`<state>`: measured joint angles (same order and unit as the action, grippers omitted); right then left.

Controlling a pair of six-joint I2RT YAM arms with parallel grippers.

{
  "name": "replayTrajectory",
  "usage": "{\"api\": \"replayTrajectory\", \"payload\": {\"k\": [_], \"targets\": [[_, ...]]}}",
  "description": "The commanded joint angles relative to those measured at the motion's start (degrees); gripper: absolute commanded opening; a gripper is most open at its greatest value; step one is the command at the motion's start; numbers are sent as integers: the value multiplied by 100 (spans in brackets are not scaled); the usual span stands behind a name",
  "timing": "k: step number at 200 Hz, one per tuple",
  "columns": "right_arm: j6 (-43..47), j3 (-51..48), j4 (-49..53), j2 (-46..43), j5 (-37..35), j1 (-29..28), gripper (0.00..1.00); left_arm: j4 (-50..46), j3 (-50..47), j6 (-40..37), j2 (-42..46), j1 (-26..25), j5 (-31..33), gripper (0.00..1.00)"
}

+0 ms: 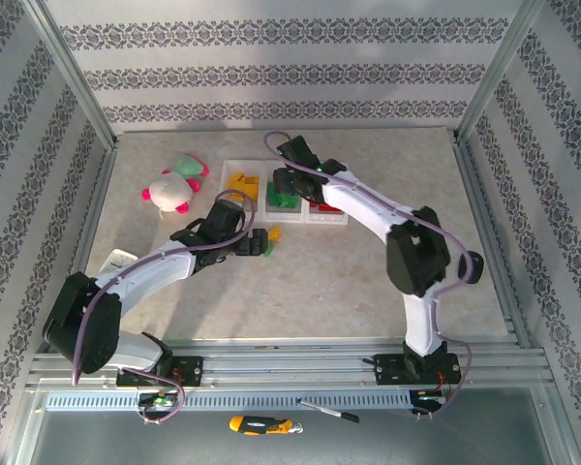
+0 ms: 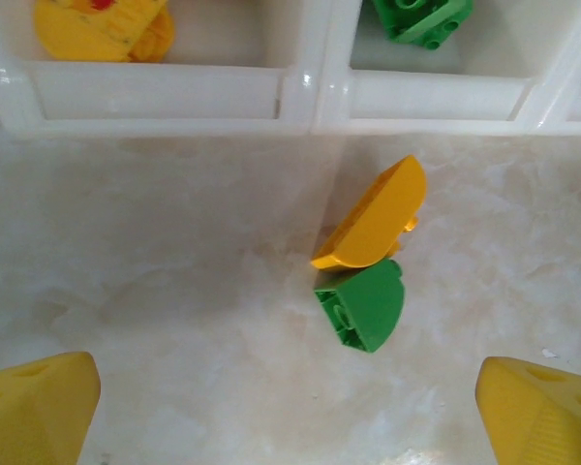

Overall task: Sort the legos into containers by color
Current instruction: Place the lego in the container, then pick up the lego from the center of the table.

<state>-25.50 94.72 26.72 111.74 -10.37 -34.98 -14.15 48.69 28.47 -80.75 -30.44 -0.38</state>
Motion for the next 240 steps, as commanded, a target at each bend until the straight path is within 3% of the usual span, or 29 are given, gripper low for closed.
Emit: {"api": "replayTrajectory", "payload": {"k": [1,55,106,240], "targets": [[-65,-986,-521,-1147,10,27,64,-132,323,185,-275,-211,-25,99],[-117,-3640,-1188,-3467,678,34,66,-1339,1411,309,-1315,-561,414,100],[64,-4655,-1213,-4627,909,19,68,-2153,2266,654,-2277,-821,740,93],[457,-4523,-1094,-4642,1027,42,69,-2021,2606,828,-3048,-850,889,52]]}}
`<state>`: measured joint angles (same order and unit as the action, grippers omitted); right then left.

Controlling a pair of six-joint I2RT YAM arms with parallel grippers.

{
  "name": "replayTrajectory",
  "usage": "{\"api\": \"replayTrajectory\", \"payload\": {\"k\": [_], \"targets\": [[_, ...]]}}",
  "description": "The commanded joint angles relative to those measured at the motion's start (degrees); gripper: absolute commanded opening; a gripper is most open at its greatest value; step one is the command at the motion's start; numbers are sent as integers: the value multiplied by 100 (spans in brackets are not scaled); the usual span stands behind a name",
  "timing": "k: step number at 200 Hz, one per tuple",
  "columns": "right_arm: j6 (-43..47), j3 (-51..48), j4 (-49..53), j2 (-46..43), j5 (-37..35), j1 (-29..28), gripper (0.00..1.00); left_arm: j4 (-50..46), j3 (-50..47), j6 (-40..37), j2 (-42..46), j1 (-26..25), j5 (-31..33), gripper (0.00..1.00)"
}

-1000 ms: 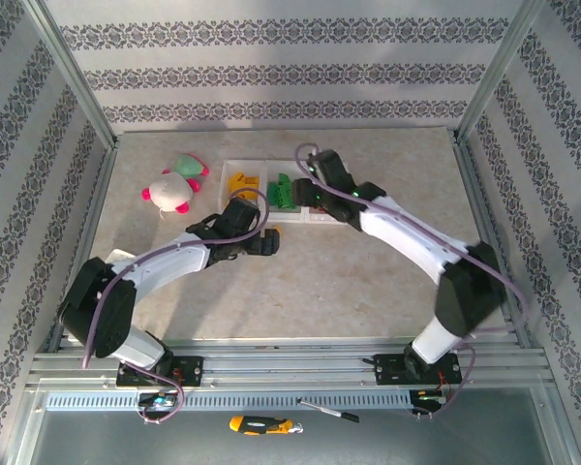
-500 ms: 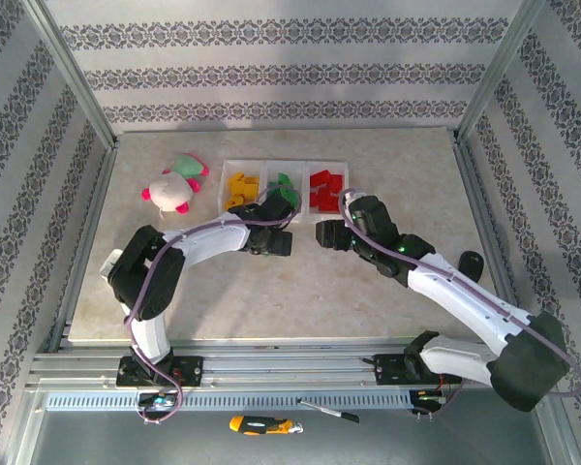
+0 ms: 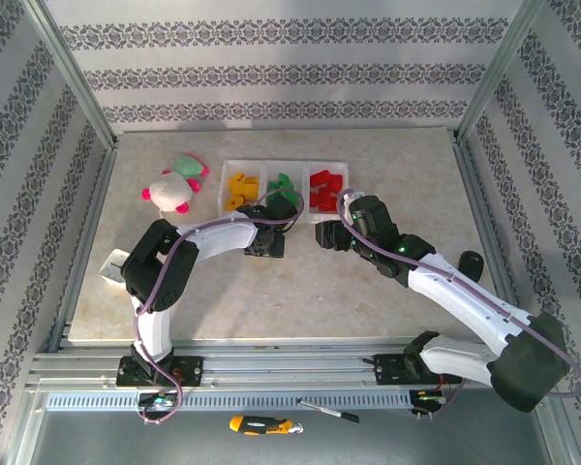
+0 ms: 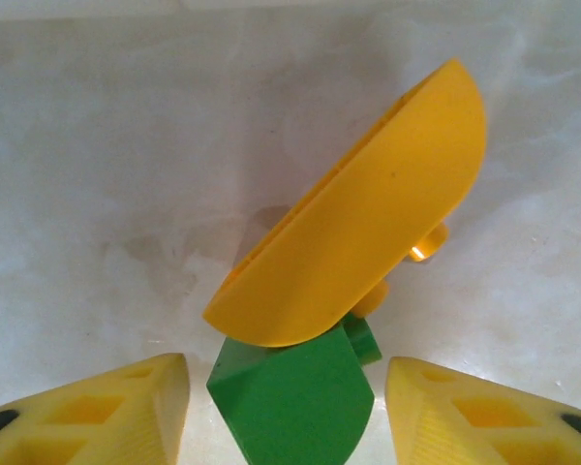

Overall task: Sort the legos into containers by color
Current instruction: Pick up the lego from the center of the table, then place the lego in the container.

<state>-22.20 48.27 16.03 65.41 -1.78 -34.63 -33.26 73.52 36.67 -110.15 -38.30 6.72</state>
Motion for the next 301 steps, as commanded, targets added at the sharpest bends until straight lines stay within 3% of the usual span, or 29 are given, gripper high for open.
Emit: {"api": "replayTrajectory", "payload": {"k": [1,80,190,234,301], "targets": [[128,121,-28,-10,173,8,68,-107,126,8,-115,-63,180,51],[167,165,22,-7,338,-24,68,-75,116,-2,-82,-63,77,28],[163,309,-90,40,375,-241,69,-571,-265,-239,1349,-58,97,28],[175,449,-168,37,370,-349,69,-528,869,-727,818,155,139,28],[328,578,-398,123,197,-355,72,-878,3471,-1443,-1115,599,61,28]]}}
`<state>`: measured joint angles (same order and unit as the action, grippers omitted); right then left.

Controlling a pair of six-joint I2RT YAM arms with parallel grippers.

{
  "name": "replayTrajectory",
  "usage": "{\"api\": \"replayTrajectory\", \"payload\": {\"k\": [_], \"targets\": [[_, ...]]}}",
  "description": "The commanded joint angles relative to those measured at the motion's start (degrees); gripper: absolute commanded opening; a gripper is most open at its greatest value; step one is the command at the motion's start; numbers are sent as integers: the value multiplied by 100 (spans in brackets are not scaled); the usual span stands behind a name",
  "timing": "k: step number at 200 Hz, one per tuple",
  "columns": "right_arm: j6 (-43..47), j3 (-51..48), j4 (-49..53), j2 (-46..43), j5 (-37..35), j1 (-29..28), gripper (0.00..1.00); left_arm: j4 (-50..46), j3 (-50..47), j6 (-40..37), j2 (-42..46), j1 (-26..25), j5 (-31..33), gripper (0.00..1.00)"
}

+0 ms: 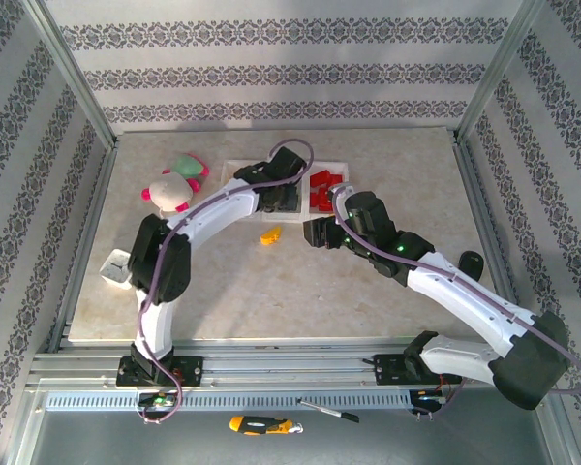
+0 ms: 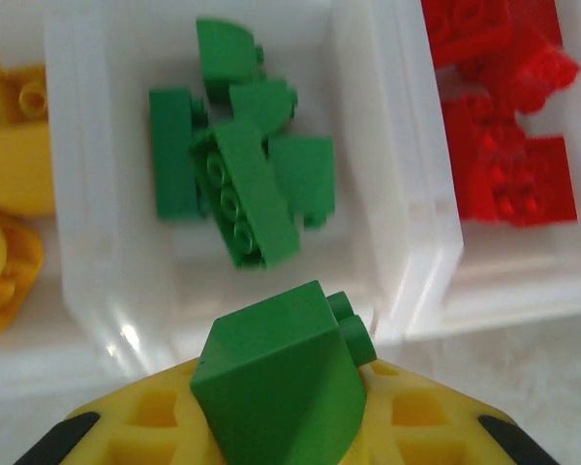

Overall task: Sort the legos into containers by color
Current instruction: Place the lego in the container.

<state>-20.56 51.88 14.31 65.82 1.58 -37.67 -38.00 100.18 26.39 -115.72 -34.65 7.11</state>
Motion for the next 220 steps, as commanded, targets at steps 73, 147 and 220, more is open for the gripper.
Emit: {"api": "replayTrajectory", "payload": {"k": [73,147,220], "targets": [[254,174,-421,221,-18,22,80,-1433,4266,-1305,-2846,445,16,30],[280,83,-429,161,175,198,85,-1403,4328,-1269,-2605,468,-34,80],[223,127,-607,317,501,190,86,-476,1870,-1593,-637,363,-282,99]]}}
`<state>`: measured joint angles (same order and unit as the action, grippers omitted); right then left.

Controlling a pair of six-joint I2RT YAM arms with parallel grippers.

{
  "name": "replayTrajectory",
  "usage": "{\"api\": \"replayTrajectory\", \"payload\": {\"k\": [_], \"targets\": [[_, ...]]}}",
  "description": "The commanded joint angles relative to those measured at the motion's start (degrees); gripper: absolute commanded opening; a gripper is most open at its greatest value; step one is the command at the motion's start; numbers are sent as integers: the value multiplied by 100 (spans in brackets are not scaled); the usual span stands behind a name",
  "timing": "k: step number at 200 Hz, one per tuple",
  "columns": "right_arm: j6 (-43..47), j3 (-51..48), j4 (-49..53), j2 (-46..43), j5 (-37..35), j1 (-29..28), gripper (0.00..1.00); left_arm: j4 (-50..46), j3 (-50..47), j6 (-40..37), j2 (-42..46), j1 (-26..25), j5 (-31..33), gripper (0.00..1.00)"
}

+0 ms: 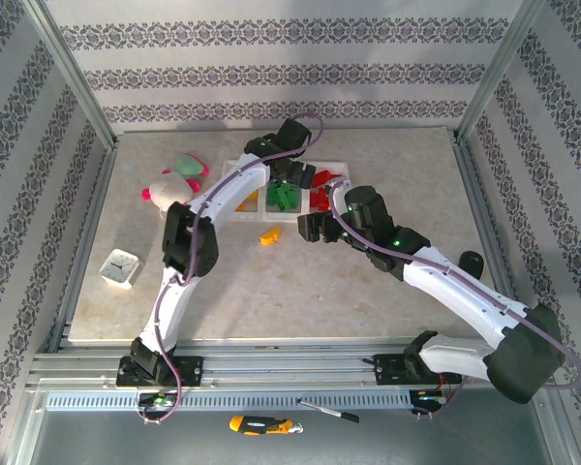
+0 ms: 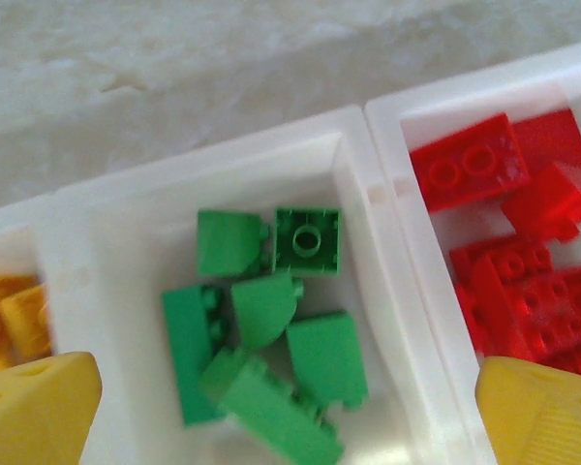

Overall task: Sort the legos into containers by color
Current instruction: Place the lego in the container, then pick up the lego from the center of the table.

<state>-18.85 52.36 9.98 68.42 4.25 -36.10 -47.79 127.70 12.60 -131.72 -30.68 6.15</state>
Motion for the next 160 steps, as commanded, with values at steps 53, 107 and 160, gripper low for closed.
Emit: {"api": "replayTrajectory", "payload": {"k": [53,107,160], "targets": [[-126,-109,-153,-194,187,-70,86,2092,-3971,-528,3104,-45,-861,99],[-107,-295,2,-435,292,-241,86,2471,-5534,-1350,3943,-50,-1373,99],[-79,-384,25,-372,386,-402,86,1991,-5245,-1777,3137,-101,-1302,96]]}}
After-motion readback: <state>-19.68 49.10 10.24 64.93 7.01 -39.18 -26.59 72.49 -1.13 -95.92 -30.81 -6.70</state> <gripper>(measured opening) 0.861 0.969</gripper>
